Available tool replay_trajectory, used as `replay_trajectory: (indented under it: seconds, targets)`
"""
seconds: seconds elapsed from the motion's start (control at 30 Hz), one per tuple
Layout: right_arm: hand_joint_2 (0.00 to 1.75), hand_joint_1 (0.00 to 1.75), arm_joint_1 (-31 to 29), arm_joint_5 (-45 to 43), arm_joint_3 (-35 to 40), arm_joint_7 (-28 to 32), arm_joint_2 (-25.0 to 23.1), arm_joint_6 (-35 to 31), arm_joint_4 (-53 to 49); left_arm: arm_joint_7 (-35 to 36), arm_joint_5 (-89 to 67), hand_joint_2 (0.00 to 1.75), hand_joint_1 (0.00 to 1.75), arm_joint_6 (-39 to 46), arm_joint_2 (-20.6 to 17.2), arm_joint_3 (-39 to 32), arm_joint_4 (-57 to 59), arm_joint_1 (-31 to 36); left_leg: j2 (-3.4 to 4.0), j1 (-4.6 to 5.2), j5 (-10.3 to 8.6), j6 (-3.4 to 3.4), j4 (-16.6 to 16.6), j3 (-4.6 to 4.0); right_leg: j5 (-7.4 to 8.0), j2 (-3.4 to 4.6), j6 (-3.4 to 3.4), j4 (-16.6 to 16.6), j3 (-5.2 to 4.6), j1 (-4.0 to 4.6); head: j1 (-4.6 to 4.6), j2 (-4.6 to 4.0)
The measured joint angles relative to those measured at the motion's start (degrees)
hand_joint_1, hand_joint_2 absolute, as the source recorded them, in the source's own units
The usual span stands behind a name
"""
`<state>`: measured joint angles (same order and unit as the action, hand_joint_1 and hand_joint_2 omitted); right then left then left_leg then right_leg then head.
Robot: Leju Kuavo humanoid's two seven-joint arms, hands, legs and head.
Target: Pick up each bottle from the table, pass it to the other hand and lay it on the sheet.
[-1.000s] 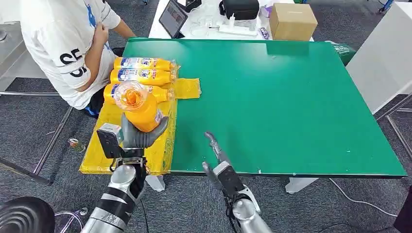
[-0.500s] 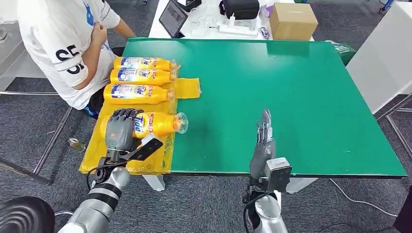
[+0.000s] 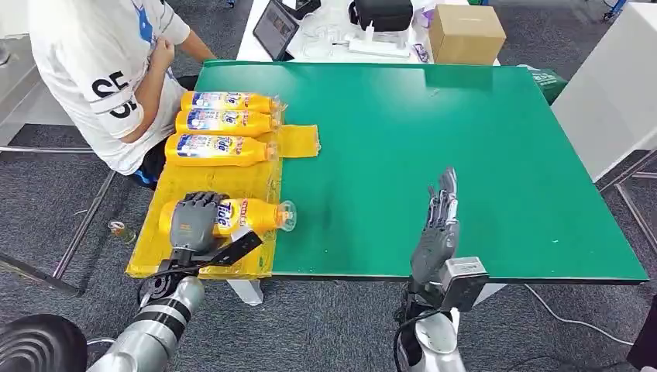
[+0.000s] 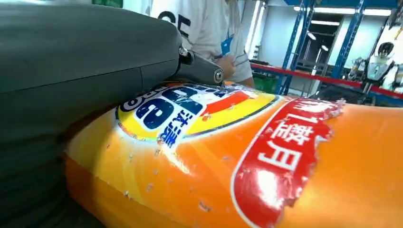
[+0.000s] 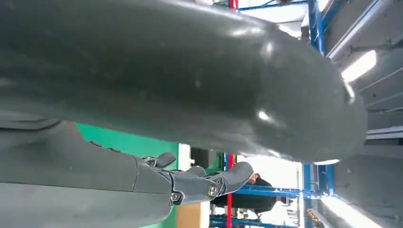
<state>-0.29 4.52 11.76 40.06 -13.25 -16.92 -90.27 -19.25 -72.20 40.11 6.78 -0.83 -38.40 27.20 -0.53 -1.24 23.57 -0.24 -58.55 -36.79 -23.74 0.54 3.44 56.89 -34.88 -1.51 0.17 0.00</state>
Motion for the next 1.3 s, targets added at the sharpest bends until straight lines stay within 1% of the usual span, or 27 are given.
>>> replay_trajectory:
  seconds: [0.33, 0.4, 0.47, 0.53, 0.57, 0.6, 0.63, 0.73, 0.77, 0.97, 1.1, 1.3]
  targets:
    - [0.0, 0.0, -0.07, 0.22, 0.02, -0.04, -0.11, -0.57, 0.22, 4.83, -5.2, 1.75, 1.75, -0.08, -0.96, 0.66, 6.64, 1.97, -0.04, 0.0, 0.0, 0.0, 0.0, -0.01, 0.0, -0.03, 0.0, 0.0, 0.03, 0.0, -0.02, 0.0]
    - [0.0, 0.0, -0.15, 0.57, 0.04, -0.57, -0.11, -0.3, 0.55, 4.94, -4.72, 1.75, 1.75, -2.54, -1.09, 0.72, 8.04, 2.89, -0.05, 0.0, 0.0, 0.0, 0.01, 0.0, 0.0, -0.03, 0.0, 0.0, 0.05, 0.0, -0.02, 0.0]
    - [0.0, 0.0, -0.24, 0.92, 0.07, -1.12, -0.11, 0.37, 1.09, 4.87, -3.4, 1.75, 1.75, -6.76, -1.18, 0.74, 9.22, 4.17, -0.11, 0.0, 0.0, 0.0, 0.02, 0.05, -0.01, -0.1, 0.0, 0.0, 0.15, 0.0, -0.02, 0.0]
    - [0.0, 0.0, -0.59, 1.31, 0.09, -1.6, -0.11, 0.88, 1.97, 4.68, -2.49, 1.75, 1.75, -11.68, -1.36, 0.77, 10.49, 5.79, -0.37, 0.0, -0.01, 0.0, 0.03, 0.24, -0.06, -0.26, 0.01, 0.0, 0.4, 0.0, -0.02, 0.0]
    - [0.0, 0.0, -0.78, 1.51, 0.11, -1.68, -0.11, 1.18, 2.3, 4.61, -2.18, 1.75, 1.31, -13.34, -1.42, 0.81, 11.02, 6.31, -0.4, 0.0, 0.0, 0.0, 0.04, 0.34, -0.09, -0.32, 0.0, 0.0, 0.53, 0.0, -0.02, 0.0]
    - [0.0, 0.0, -0.99, 1.6, 0.11, -1.86, -0.11, 1.48, 2.62, 4.31, -1.44, 1.75, 0.31, -15.03, -1.44, 0.85, 11.41, 6.7, -0.42, 0.0, 0.0, 0.0, 0.04, 0.45, -0.1, -0.33, 0.0, -0.01, 0.65, 0.0, -0.02, 0.0]
    - [0.0, 0.0, -1.18, 1.62, 0.13, -2.03, -0.11, 1.57, 2.93, 3.91, -0.72, 1.75, 0.02, -16.53, -1.49, 0.83, 11.69, 7.14, -0.43, 0.0, 0.0, -0.01, 0.05, 0.53, -0.1, -0.33, 0.0, -0.01, 0.75, 0.0, -0.02, 0.0]
    - [0.0, 0.0, -1.69, 1.73, 0.13, -2.43, -0.11, 2.18, 3.96, 2.8, 2.1, 1.75, 0.0, -21.33, -1.57, 0.83, 12.61, 8.11, -0.6, 0.01, -0.01, -0.01, 0.05, 0.74, -0.13, -0.46, 0.04, -0.01, 0.98, -0.01, 0.0, 0.0]
    - [0.0, 0.0, -1.84, 1.75, 0.15, -2.56, -0.11, 2.45, 4.24, 2.53, 2.76, 0.0, 0.0, -22.41, -1.57, 0.83, 12.74, 8.26, -0.62, 0.01, -0.01, -0.01, 0.05, 0.77, -0.13, -0.46, 0.04, -0.01, 1.02, -0.01, 0.0, 0.0]
    - [0.0, 0.0, -2.77, 1.92, 0.15, -2.86, -0.11, 3.28, 6.47, -0.61, 8.89, 0.0, 0.0, -30.83, -1.68, 0.2, 13.42, 9.45, -0.68, 0.01, -0.07, -0.04, 0.06, 0.98, -0.12, -0.51, 0.04, -0.01, 1.25, -0.01, 0.0, 0.0]
    - [0.0, 0.0, -3.2, 1.92, 0.15, -2.89, -0.15, 3.52, 7.45, -1.66, 10.78, 0.0, 0.0, -32.85, -1.7, -0.02, 13.42, 9.59, -0.71, 0.01, -0.06, -0.04, 0.06, 1.04, -0.13, -0.55, 0.04, -0.01, 1.34, -0.01, -0.04, 0.0]
    - [0.0, 0.0, -4.08, 1.64, 0.13, -2.89, -0.17, 4.29, 9.16, -3.32, 15.33, 0.0, 0.0, -38.63, -1.81, -0.04, 13.44, 9.75, -0.71, 0.01, -0.06, -0.04, 0.08, 1.21, -0.13, -0.55, 0.04, -0.01, 1.53, -0.01, -0.02, 0.0]
